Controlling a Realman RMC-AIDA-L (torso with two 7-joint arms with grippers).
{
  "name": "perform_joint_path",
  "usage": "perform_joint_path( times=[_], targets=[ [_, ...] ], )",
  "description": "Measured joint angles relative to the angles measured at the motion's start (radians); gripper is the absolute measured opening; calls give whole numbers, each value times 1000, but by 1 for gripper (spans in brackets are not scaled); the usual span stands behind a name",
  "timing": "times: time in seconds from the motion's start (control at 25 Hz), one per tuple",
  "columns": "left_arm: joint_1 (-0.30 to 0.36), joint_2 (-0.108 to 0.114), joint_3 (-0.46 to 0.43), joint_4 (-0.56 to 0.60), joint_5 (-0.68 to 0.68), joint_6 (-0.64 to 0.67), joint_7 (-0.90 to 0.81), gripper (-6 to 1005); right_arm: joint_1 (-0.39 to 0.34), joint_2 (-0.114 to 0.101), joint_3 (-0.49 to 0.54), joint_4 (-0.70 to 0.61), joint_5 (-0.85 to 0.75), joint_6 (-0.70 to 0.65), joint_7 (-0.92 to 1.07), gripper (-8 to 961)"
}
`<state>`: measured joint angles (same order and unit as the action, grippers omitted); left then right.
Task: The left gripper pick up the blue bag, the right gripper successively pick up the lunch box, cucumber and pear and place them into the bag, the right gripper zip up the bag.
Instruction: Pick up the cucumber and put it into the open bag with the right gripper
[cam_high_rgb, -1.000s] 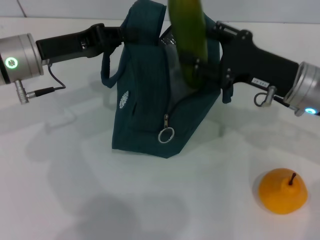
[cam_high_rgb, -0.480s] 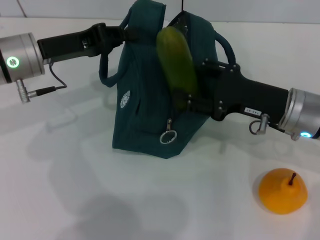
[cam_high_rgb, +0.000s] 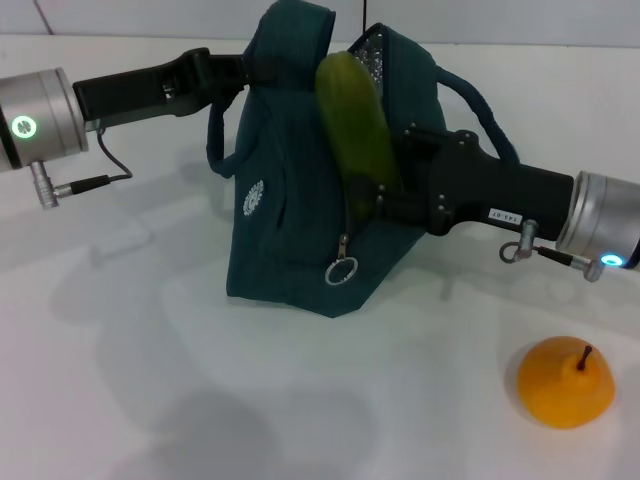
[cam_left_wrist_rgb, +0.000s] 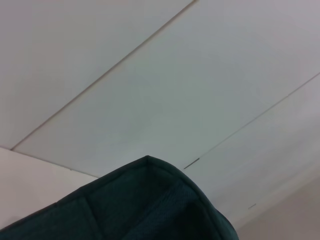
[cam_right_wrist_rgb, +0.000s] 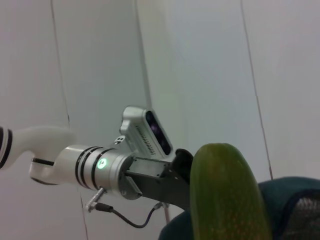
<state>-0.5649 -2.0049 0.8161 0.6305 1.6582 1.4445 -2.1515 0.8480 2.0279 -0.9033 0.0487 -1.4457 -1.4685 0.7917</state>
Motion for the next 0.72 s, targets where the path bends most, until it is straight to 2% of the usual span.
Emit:
perform_joint_path(
  times=[0.28,0.6,0.72],
  targets=[
    [0,-1,0,0,0,2,-1,56,-2,0,-4,-21,-18,-6,49,689],
    [0,-2,0,0,0,2,-4,56,-49,2,9,-94,-1,-42,55,692],
    [-4,-2,0,0,0,2,-4,56,-42,2,7,-107,8,-28,68,693]
  ],
)
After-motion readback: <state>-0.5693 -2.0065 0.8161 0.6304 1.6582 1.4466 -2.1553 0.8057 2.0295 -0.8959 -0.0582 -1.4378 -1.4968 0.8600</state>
